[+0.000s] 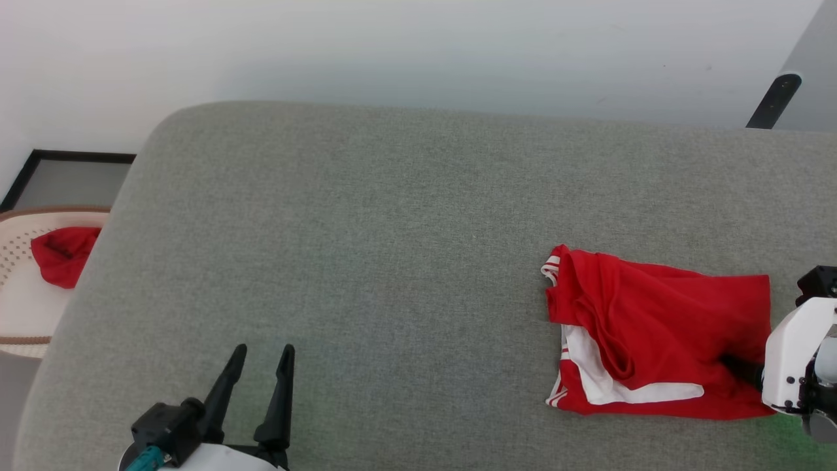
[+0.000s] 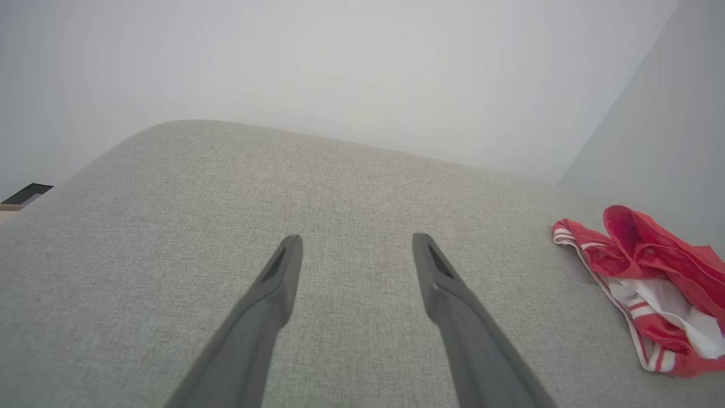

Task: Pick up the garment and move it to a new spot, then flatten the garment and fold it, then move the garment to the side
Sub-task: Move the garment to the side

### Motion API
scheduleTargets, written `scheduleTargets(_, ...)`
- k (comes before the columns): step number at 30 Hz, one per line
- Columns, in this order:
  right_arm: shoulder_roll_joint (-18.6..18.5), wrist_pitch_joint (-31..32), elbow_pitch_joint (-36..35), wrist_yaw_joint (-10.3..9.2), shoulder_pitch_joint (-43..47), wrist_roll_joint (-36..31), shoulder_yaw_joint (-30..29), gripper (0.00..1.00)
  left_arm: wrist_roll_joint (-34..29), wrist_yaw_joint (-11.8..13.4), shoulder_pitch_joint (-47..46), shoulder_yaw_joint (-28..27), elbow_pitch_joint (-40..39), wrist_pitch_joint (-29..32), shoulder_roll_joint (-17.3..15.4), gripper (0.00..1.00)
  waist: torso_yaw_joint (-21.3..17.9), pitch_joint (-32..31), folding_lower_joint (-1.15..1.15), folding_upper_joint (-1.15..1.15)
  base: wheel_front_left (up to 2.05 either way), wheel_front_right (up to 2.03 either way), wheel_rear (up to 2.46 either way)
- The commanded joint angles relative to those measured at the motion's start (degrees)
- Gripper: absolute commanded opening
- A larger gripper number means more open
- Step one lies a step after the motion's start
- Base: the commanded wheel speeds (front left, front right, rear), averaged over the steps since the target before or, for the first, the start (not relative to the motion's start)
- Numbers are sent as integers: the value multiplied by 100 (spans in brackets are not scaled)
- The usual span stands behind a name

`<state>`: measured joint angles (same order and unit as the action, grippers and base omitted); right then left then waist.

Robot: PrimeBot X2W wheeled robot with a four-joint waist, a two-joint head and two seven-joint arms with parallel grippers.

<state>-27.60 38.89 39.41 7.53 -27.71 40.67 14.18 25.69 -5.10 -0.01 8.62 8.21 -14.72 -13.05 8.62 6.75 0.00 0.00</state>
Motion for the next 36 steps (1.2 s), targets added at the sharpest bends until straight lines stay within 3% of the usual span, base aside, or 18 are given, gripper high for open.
scheduleTargets(1, 107, -77, 132, -10, 46, 10, 78, 25, -11, -24, -69, -19, 12, -30, 10, 100, -12, 4, 0, 0, 0, 0, 0)
scheduleTargets(2, 104, -173, 176, -11, 19, 19, 72, 0, -13, -30, -75, -29, 27, -34, 10, 100, -26, 2, 0, 0, 0, 0, 0)
scheduleTargets(12, -115, -1178, 313, -12, -180, 329, -177, 0, -83, -54, -52, -56, 20, -41, 4, 100, -440, -70, 0, 0, 0, 0, 0)
scheduleTargets(26, -940, -2341, 606, -11, -512, 108, -1076, 0, -168, -139, -348, 33, -209, -35, -137, 100, -1517, 186, 0, 0, 0, 0, 0)
scheduleTargets(36, -755, -3121, 1184, -10, -1002, -471, -1364, 0, -330, -190, -758, 212, -461, -34, -337, 100, -1905, 538, 0, 0, 0, 0, 0)
